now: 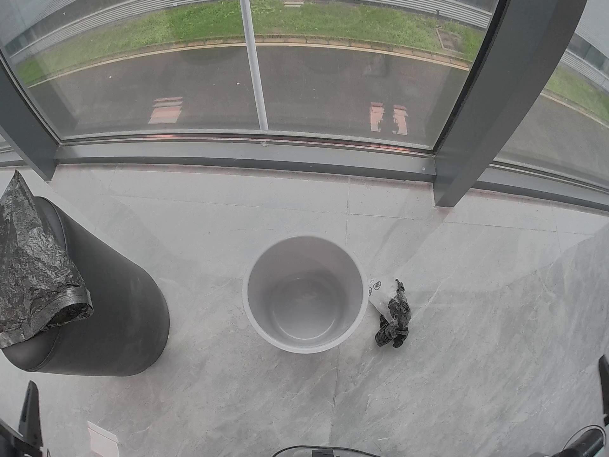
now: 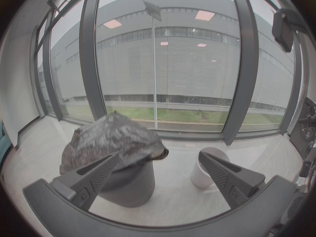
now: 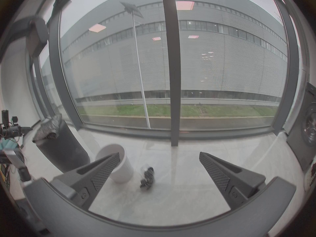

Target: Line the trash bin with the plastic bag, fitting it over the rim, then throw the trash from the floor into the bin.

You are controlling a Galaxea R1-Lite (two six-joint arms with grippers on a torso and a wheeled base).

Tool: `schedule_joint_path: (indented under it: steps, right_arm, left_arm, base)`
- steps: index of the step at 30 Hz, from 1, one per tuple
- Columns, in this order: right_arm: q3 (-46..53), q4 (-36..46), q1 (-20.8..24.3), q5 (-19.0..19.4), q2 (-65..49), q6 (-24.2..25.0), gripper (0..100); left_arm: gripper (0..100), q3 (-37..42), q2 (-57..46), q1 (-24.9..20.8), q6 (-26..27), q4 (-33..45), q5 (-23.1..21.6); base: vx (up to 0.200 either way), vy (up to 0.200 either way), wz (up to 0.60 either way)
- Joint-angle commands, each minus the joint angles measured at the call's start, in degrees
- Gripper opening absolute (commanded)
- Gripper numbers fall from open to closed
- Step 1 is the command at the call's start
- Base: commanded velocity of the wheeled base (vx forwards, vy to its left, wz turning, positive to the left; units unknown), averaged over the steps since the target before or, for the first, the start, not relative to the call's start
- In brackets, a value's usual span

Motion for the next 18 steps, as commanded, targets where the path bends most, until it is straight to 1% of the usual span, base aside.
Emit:
schedule_joint_path:
  steps: [1, 3, 7, 9, 10, 11, 12, 14, 16, 17, 18]
  right_arm:
    - [-12.7, 0.1, 1.1, 8.1, 18.8, 0.6, 100]
    - [-12.4, -3.2, 2.5, 9.1, 24.4, 0.5, 100]
    - [-12.3, -13.7, 9.2, 8.7, 35.4, 1.0, 100]
    - [-12.3, -19.2, 11.9, 8.7, 40.2, 1.8, 100]
    - [-12.3, -20.9, 12.9, 8.7, 41.9, 2.0, 100]
    - [-12.3, -20.9, 12.9, 8.7, 41.9, 2.0, 100]
    - [-12.3, -23.8, 14.8, 8.6, 45.9, 2.2, 100]
    - [-12.3, -26.6, 15.8, 8.6, 49.2, 3.3, 100]
    - [-11.8, -29.8, 16.9, 8.6, 52.5, 5.6, 100]
    - [-11.7, -30.4, 17.0, 8.6, 52.9, 5.8, 100]
    - [-11.3, -33.5, 17.0, 8.6, 55.3, 7.4, 100]
  left_arm:
    - [100, -11.2, 8.9, -0.9, 7.4, 4.8, -4.3]
    - [100, -9.5, 11.6, -0.9, 11.6, 4.8, -4.5]
    - [100, -8.3, 18.2, -1.4, 20.5, 4.1, -4.5]
    - [100, -8.9, 21.6, -1.2, 24.9, 3.8, -3.9]
    - [100, -9.1, 22.8, -1.2, 26.2, 3.6, -4.0]
    - [100, -9.1, 22.8, -1.2, 26.2, 3.6, -4.0]
    - [100, -9.3, 24.7, -1.3, 28.7, 2.3, -3.9]
    - [100, -9.4, 25.8, -1.3, 32.6, 1.5, -3.7]
    - [100, -9.3, 27.1, -1.2, 40.1, 1.1, -3.6]
    - [100, -9.3, 27.2, -1.2, 41.3, 1.1, -3.6]
    - [100, -9.3, 28.0, -1.0, 47.7, 1.1, -3.0]
  base:
    - [0.000, 0.000, 0.00]
    - [0.000, 0.000, 0.00]
    - [0.000, 0.000, 0.00]
    - [0.000, 0.000, 0.00]
    - [0.000, 0.000, 0.00]
    - [0.000, 0.000, 0.00]
    - [0.000, 0.000, 0.00]
    - [0.000, 0.000, 0.00]
    - [0.000, 0.000, 0.00]
    - [0.000, 0.000, 0.00]
    - [0.000, 0.000, 0.00]
